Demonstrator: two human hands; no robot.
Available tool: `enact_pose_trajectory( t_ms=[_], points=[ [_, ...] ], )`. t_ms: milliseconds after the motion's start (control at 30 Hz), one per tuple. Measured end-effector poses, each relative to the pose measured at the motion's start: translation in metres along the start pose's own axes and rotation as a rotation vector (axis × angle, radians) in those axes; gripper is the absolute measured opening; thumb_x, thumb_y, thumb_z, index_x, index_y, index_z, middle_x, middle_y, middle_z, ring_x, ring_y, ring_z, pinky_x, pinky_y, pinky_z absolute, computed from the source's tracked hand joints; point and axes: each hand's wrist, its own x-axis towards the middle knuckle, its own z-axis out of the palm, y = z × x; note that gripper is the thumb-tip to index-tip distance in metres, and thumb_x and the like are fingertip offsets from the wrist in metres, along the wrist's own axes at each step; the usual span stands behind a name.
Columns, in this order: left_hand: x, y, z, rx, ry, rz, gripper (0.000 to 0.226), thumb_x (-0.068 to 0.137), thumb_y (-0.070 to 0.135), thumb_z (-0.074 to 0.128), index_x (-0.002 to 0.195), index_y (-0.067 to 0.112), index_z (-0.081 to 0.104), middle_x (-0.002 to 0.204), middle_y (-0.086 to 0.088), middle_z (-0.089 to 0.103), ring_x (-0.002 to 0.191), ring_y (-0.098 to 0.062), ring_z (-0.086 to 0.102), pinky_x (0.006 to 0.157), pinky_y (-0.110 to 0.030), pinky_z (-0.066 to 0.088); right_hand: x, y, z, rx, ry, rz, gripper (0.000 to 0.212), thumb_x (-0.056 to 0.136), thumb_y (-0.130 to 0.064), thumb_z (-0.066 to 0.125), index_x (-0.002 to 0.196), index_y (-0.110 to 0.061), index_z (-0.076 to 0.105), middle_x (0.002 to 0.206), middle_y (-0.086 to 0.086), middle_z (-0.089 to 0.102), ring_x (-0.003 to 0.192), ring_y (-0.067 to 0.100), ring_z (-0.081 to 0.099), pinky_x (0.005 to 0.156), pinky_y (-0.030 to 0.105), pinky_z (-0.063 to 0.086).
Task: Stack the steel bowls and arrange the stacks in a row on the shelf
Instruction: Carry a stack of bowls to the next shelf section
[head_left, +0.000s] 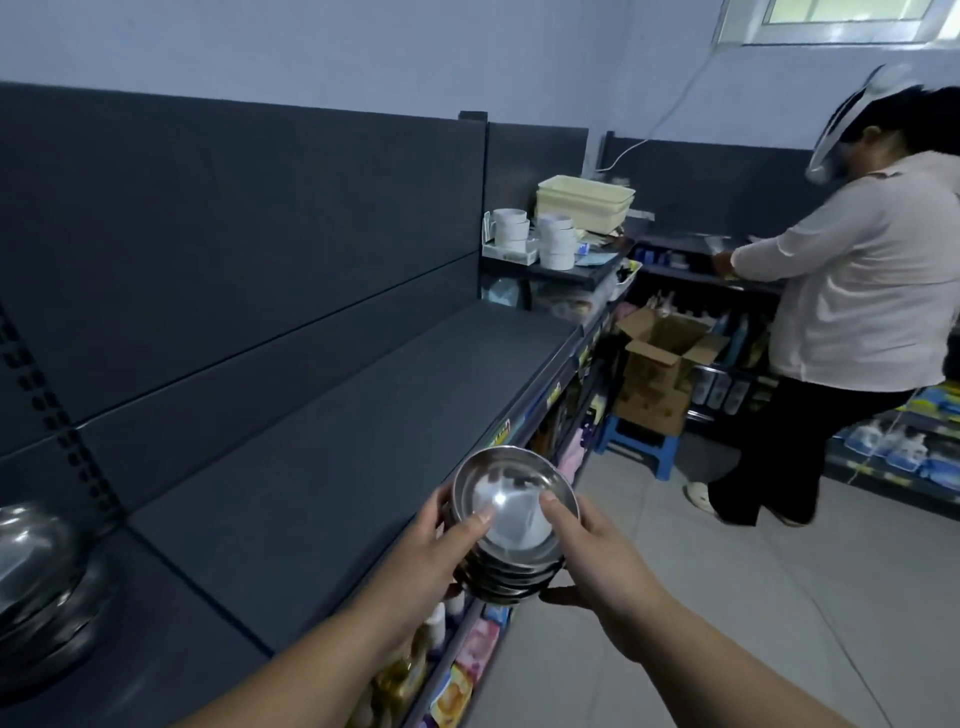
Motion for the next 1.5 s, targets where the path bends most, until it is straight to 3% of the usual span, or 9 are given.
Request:
enact_pose_trajectory(
  t_ms=[233,400,600,767,833,1000,1167,1300,1500],
  points=[
    [0.135,0.02,0.034,-0.036,0.107,0.049,0.054,0.073,0.048,0.067,0.124,0.041,0.051,0.111,0.009,0.072,0.104,-0.011,0.068,0.096,-0.04,0.052,0.145,-0.029,-0.055,-0.017,-0.081,-0.081,0.03,0.086,-0.061,0.054,0.113,-0.048,0.053,0.112,-0.012,0.064,0.104,0.012,0.062,0.089,0.044,0.056],
    [0.232,0.042,0.069,-0.063,0.211,0.053,0.038,0.084,0.046,0.062,0.12,0.046,0.051,0.103,0.017,0.072,0.092,0.001,0.069,0.07,-0.02,0.055,0.253,-0.064,-0.103,-0.04,-0.188,-0.127,0.034,0.083,-0.06,0.059,0.114,-0.047,0.058,0.108,-0.017,0.068,0.102,0.007,0.064,0.095,0.043,0.053],
    [0.33,0.05,0.069,-0.068,0.341,0.026,0.036,0.09,0.036,0.061,0.123,0.046,0.05,0.103,0.023,0.07,0.089,0.007,0.067,0.068,-0.018,0.051,0.365,-0.092,-0.115,-0.055,-0.316,-0.087,0.032,0.084,-0.056,0.06,0.115,-0.047,0.059,0.11,-0.009,0.071,0.099,0.018,0.07,0.082,0.045,0.06],
    [0.405,0.049,0.045,-0.1,0.421,-0.017,0.022,0.093,0.02,0.058,0.102,0.04,0.055,0.075,0.025,0.071,0.065,0.01,0.066,0.045,-0.012,0.048,0.441,-0.11,-0.096,-0.07,-0.353,-0.076,0.026,0.091,-0.047,0.058,0.116,-0.04,0.058,0.106,-0.01,0.071,0.092,0.012,0.07,0.073,0.035,0.061],
    [0.434,0.05,0.034,-0.105,0.427,-0.026,0.023,0.094,0.017,0.057,0.101,0.039,0.054,0.077,0.019,0.072,0.063,0.009,0.066,0.044,-0.012,0.048,0.472,-0.116,-0.089,-0.078,-0.36,-0.053,0.023,0.091,-0.046,0.059,0.113,-0.039,0.06,0.1,-0.007,0.074,0.085,0.015,0.073,0.066,0.031,0.06],
    [0.49,0.053,0.008,-0.131,0.482,-0.088,0.025,0.093,0.027,0.058,0.111,0.043,0.054,0.104,0.018,0.069,0.082,0.004,0.069,0.054,-0.015,0.051,0.54,-0.134,-0.071,-0.112,-0.423,0.003,0.024,0.089,-0.05,0.06,0.11,-0.038,0.063,0.1,-0.005,0.075,0.089,0.02,0.071,0.066,0.031,0.058],
    [0.533,0.059,-0.009,-0.12,0.561,-0.089,0.027,0.09,0.034,0.06,0.113,0.047,0.054,0.105,0.021,0.07,0.09,0.002,0.066,0.056,-0.016,0.049,0.599,-0.145,-0.054,-0.12,-0.492,0.034,0.027,0.085,-0.053,0.062,0.107,-0.036,0.065,0.102,-0.002,0.074,0.087,0.02,0.069,0.062,0.031,0.055],
    [0.564,0.057,-0.02,-0.121,0.664,-0.099,0.033,0.087,0.04,0.062,0.115,0.053,0.052,0.112,0.018,0.068,0.107,-0.01,0.063,0.087,-0.038,0.052,0.643,-0.156,-0.041,-0.167,-0.577,0.021,0.029,0.087,-0.054,0.059,0.111,-0.037,0.063,0.102,-0.008,0.074,0.095,0.016,0.07,0.077,0.038,0.06],
    [0.596,0.057,-0.016,-0.163,0.886,-0.04,0.037,0.087,0.033,0.063,0.12,0.048,0.053,0.115,0.013,0.069,0.108,-0.012,0.064,0.095,-0.04,0.052,0.69,-0.168,-0.03,-0.164,-0.737,-0.012,0.035,0.088,-0.05,0.06,0.121,-0.037,0.057,0.113,-0.009,0.067,0.096,0.009,0.064,0.063,0.024,0.054]
  ],
)
